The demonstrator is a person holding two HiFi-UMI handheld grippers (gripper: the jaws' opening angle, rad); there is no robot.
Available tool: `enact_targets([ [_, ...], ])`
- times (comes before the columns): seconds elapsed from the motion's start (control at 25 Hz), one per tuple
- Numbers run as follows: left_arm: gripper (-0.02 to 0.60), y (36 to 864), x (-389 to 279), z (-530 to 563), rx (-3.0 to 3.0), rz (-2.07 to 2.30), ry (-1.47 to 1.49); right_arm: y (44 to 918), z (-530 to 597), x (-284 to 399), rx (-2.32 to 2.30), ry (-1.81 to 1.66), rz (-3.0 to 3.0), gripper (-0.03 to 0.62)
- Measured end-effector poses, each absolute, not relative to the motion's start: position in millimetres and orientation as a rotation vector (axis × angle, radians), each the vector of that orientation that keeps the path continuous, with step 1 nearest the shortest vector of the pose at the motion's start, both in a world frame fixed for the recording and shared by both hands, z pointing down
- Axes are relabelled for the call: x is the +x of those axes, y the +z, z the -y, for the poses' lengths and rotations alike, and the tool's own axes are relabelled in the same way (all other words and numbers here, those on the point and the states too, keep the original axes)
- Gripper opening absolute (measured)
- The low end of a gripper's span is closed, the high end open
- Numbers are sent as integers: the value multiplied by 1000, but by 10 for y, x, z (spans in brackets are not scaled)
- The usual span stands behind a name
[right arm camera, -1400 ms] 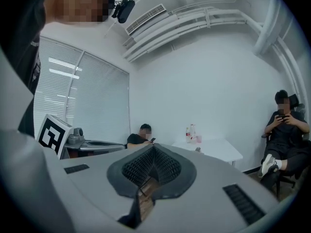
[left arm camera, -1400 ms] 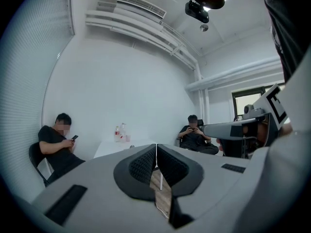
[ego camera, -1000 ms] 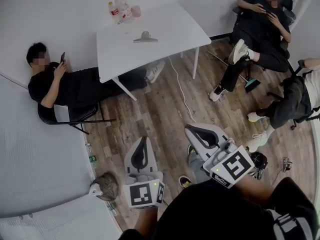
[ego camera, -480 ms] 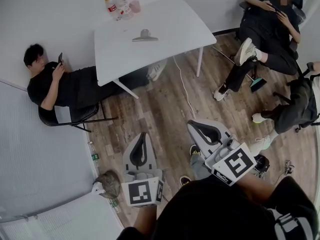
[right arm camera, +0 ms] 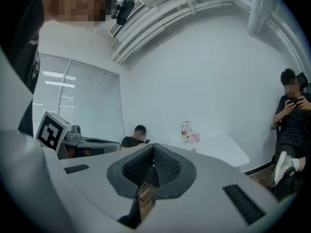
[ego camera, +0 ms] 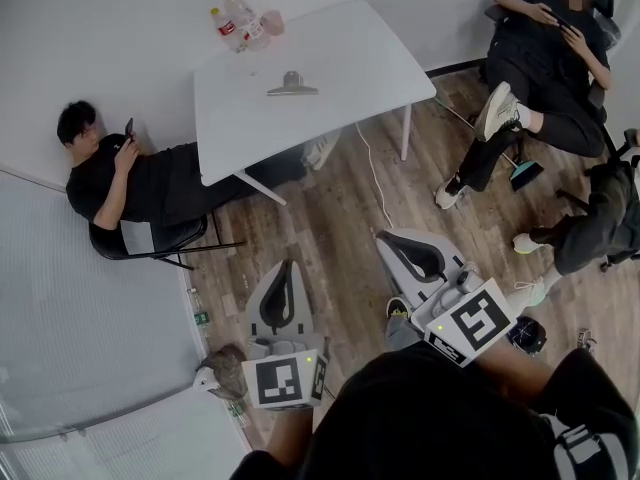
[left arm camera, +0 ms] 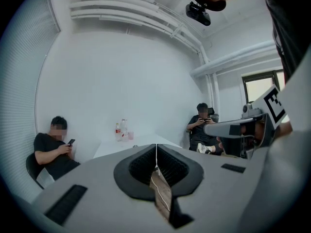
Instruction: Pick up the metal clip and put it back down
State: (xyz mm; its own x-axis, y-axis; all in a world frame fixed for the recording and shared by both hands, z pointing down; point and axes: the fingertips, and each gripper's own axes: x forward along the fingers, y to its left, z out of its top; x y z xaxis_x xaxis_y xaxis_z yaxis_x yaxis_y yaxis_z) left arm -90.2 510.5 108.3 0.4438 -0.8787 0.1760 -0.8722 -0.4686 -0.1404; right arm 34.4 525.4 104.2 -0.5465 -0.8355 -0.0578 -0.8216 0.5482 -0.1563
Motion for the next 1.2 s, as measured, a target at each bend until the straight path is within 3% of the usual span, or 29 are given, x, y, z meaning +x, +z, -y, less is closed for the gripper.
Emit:
enact_targets([
  [0.68,23,941,-534,-5164,-2636,-1549,-362,954,-5299,769,-1457,-169,-2560,17],
  [1.2,23,954,-520,-4768,-2663,-1512,-366,1001,-4935,704,-1474,-196,-2561,17],
])
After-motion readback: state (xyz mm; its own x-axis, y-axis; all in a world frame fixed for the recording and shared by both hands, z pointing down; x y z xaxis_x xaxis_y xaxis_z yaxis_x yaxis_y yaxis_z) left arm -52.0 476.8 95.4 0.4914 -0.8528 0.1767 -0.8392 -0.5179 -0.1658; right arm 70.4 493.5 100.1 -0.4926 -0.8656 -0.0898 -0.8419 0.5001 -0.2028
